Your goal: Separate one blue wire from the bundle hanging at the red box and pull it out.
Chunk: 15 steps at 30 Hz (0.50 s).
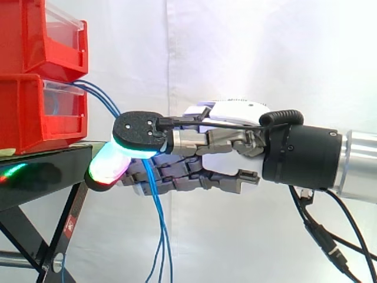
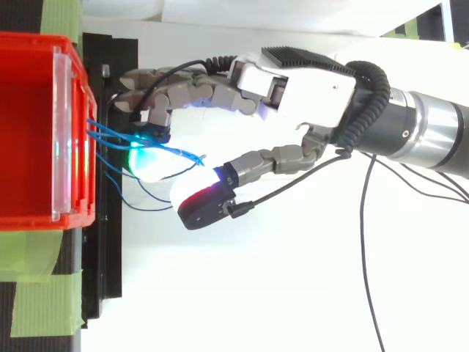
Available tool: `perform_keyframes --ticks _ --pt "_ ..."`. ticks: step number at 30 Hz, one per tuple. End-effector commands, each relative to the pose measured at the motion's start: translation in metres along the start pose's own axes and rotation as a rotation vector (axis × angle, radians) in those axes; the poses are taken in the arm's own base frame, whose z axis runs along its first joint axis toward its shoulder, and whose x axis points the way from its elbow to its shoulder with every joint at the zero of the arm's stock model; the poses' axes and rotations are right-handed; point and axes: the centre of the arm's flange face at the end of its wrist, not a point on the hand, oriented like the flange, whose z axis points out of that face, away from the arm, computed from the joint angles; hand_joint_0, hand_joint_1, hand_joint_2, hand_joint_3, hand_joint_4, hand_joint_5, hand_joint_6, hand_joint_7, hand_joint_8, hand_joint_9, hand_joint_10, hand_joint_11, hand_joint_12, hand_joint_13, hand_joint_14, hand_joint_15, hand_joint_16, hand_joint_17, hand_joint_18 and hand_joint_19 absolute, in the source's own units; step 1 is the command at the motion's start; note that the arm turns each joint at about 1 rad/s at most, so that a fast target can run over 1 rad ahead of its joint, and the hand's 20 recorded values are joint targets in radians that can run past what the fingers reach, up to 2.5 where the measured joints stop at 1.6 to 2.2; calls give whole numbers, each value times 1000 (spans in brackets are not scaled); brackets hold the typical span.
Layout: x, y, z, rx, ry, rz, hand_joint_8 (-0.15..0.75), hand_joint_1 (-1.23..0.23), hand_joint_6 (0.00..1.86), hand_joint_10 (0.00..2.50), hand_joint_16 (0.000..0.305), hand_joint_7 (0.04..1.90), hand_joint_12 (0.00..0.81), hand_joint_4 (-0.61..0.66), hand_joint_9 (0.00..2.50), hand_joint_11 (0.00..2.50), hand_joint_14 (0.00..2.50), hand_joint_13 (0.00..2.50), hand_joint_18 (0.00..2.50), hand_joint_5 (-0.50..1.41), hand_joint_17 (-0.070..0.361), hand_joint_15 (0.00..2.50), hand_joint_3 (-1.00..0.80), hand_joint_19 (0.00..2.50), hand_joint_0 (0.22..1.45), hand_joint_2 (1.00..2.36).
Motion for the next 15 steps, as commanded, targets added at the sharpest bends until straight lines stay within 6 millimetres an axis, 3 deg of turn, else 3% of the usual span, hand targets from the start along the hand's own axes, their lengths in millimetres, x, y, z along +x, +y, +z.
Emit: perform_keyframes --ticks 1,15 --pt "-1 0 0 -3 -2 -2 290 -556 503 2 56 1027 366 302 339 102 4 187 111 -188 126 132 -498 225 559 1000" --pt "-12 5 1 -15 -10 -19 294 -557 503 2 56 1026 366 305 342 111 4 185 105 -185 126 135 -496 227 558 1000"
